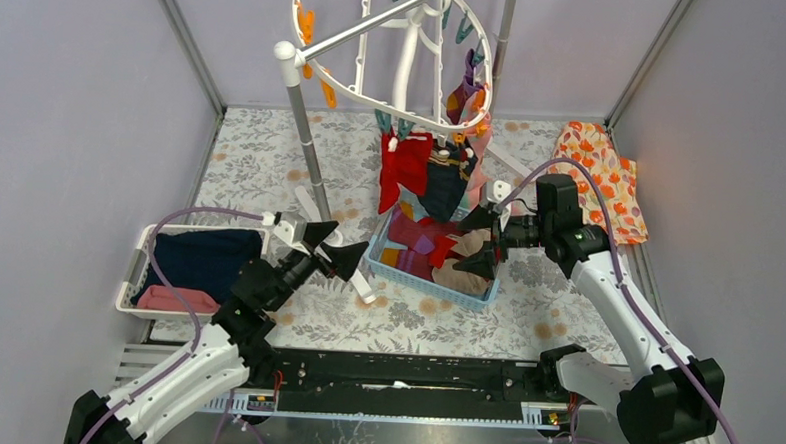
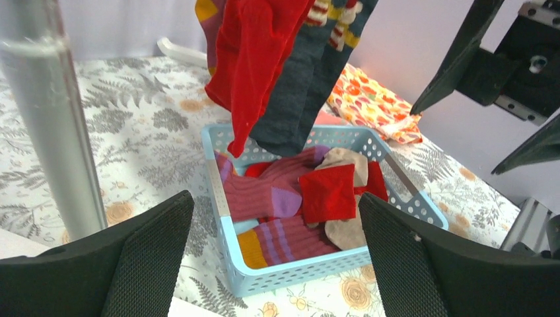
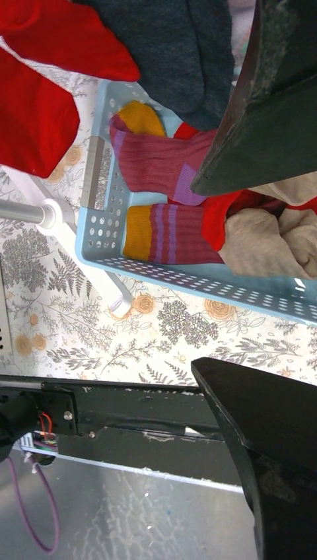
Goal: Clip the socks to the hanger
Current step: Clamp the sock onto the hanger, then adjust the clothesline at the center of the board.
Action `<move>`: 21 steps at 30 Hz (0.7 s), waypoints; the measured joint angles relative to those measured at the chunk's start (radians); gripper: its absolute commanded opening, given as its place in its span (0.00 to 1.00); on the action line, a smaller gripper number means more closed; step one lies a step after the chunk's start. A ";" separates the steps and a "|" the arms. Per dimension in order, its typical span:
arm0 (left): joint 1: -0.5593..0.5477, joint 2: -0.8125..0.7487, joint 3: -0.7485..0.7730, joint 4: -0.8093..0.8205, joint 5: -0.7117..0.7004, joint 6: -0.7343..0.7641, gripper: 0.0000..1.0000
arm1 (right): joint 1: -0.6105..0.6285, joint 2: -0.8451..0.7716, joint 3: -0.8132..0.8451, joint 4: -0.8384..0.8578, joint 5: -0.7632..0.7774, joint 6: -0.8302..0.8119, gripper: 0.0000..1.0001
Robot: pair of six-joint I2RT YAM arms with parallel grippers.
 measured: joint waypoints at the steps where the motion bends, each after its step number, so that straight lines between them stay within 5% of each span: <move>1: 0.000 0.017 0.000 0.000 0.008 -0.009 0.99 | -0.006 0.008 0.002 0.010 0.001 0.028 1.00; 15: 0.000 -0.098 0.117 -0.263 -0.120 -0.052 0.97 | -0.129 0.031 0.084 -0.033 0.025 0.085 1.00; 21: 0.000 -0.136 0.150 -0.317 -0.150 -0.046 0.96 | -0.129 0.091 0.371 -0.194 0.026 -0.021 1.00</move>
